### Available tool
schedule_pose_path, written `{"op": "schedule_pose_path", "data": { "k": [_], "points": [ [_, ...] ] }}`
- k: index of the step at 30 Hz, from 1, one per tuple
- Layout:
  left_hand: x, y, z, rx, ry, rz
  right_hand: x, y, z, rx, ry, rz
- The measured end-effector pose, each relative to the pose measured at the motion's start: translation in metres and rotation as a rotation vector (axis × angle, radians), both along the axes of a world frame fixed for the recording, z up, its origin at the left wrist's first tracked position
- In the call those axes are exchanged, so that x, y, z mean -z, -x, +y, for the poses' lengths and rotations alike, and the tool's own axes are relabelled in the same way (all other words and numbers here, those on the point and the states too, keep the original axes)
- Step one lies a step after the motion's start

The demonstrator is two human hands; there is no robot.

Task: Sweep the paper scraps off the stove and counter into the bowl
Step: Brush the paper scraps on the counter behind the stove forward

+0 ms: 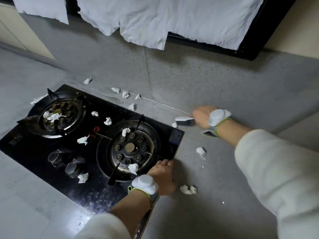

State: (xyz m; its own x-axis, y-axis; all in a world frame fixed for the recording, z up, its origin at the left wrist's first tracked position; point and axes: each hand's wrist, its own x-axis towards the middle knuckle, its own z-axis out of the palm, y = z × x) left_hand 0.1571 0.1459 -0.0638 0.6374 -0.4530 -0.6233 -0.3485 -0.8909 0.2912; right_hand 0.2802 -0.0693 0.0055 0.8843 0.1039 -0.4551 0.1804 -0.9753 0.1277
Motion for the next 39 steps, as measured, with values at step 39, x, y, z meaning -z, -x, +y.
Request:
{"op": "schedule_pose_path", "data": {
  "k": [39],
  "points": [
    [-0.004, 0.125, 0.1, -0.282, 0.079, -0.163, 0.101, 0.29, -0.011, 0.707, -0.673, -0.196]
  ]
}}
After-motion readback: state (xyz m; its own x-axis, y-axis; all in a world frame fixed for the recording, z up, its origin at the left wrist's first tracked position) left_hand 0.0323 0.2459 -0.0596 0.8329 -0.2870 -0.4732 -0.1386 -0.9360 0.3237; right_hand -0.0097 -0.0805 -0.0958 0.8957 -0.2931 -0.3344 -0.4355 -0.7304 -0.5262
